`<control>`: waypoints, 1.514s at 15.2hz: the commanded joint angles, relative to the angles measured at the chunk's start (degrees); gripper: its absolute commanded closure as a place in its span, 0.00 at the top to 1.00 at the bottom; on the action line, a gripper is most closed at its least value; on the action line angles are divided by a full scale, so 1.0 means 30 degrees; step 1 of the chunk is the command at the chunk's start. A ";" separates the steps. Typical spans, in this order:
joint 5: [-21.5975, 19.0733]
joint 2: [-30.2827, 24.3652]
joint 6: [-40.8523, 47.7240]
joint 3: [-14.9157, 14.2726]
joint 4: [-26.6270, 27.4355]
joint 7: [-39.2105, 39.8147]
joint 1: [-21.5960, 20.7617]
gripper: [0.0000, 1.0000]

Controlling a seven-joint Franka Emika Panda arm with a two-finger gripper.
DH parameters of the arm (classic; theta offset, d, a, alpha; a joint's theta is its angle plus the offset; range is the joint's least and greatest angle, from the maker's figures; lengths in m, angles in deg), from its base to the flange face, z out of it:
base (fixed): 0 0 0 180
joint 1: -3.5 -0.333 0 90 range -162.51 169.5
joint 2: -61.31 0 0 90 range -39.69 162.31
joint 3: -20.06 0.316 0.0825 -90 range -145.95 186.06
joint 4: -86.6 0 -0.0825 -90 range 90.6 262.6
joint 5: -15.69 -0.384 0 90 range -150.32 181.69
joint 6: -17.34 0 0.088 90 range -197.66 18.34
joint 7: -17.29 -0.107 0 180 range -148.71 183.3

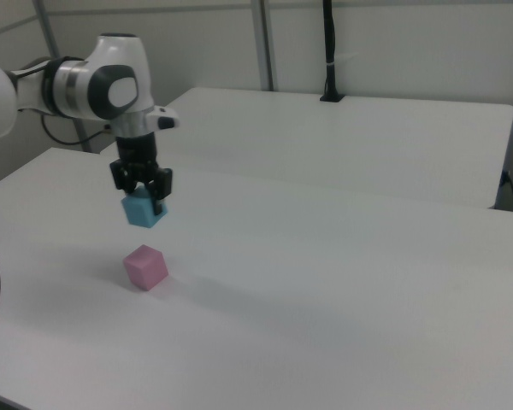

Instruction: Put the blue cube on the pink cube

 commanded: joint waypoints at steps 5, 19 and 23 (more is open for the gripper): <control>-0.0169 -0.0174 0.0087 -0.0181 0.3057 -0.1037 -0.1004 0.42; -0.0197 -0.0144 -0.1466 -0.0503 0.3206 -0.2060 -0.0711 1.00; -0.0080 -0.0377 -0.1321 -0.0503 0.3001 -0.3116 -0.0711 1.00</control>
